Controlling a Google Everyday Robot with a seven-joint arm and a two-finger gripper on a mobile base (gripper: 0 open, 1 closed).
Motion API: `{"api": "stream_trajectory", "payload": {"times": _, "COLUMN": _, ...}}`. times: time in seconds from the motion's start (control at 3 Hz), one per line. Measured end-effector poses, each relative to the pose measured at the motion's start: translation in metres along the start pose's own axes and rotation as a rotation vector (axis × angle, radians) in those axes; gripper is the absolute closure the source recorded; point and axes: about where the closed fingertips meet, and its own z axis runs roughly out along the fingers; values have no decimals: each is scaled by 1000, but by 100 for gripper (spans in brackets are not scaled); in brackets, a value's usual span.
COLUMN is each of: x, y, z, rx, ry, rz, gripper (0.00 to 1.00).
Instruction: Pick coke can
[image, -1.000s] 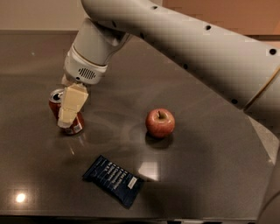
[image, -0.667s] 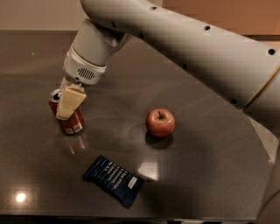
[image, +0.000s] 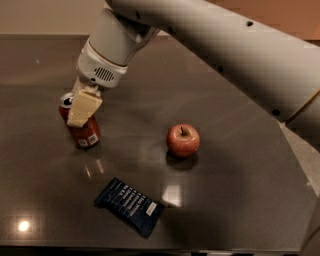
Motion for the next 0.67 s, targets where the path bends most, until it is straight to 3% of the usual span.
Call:
{"api": "stream_trajectory", "payload": {"times": 0.33, "x": -3, "y": 1, "z": -30, "rx": -5, "ry": -3, "rz": -4, "gripper": 100}}
{"api": "stream_trajectory", "payload": {"times": 0.67, "x": -11, "y": 5, "z": -83, "rx": -5, "ry": -34, "rz": -31, "gripper": 100}}
